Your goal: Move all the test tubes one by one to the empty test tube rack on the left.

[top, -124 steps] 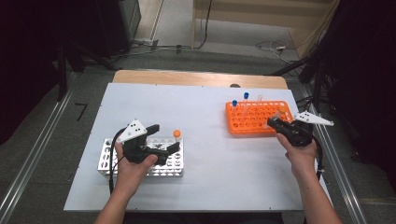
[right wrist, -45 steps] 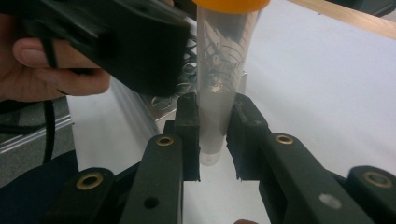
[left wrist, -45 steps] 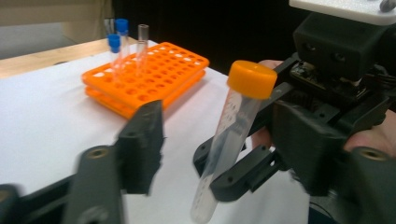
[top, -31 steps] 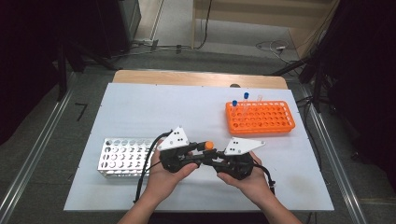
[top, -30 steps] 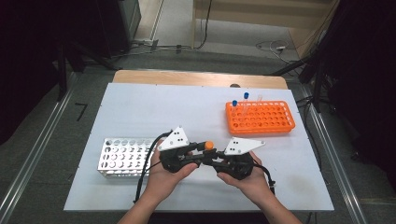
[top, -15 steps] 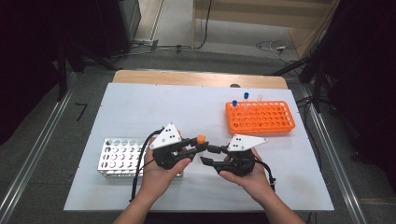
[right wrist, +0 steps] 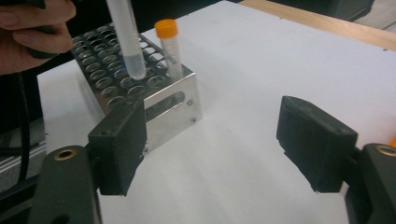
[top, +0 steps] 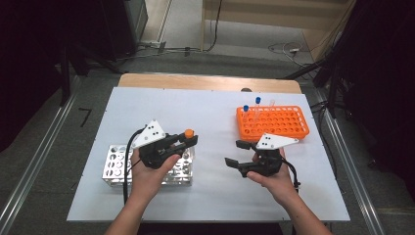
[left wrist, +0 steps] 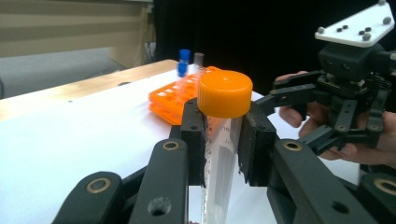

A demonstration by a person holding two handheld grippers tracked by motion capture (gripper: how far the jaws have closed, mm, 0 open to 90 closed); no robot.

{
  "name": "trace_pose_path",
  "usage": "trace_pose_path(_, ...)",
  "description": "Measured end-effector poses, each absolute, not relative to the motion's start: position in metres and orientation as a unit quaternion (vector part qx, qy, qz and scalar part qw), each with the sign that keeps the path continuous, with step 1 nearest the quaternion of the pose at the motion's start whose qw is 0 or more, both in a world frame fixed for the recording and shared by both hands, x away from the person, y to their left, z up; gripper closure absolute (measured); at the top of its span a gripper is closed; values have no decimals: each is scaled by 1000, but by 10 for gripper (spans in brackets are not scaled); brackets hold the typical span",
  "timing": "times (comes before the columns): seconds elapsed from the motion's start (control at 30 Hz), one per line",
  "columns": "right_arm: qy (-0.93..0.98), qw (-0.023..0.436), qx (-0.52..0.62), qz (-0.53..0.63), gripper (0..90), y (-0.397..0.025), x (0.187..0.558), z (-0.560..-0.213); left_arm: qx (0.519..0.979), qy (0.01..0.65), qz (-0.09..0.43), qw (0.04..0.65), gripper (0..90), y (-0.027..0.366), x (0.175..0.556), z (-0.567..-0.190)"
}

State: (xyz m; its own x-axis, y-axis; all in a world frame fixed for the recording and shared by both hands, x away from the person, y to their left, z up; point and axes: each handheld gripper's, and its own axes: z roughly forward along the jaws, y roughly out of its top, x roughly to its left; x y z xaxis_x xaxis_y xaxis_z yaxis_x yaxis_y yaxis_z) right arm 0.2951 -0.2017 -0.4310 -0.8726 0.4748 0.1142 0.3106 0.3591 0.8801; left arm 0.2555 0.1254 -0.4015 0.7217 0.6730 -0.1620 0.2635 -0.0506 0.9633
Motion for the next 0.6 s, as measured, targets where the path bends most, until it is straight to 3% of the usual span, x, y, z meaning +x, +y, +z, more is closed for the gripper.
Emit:
trace_pose_path(0.3, 826, 82, 242, 503, 120, -213, 303, -436, 685, 363, 194, 601, 749, 152, 263, -405)
trace_pose_path(0.6, 821, 88, 261, 500, 86, -228, 308, -440, 668, 394, 200, 599, 749, 167, 271, -420)
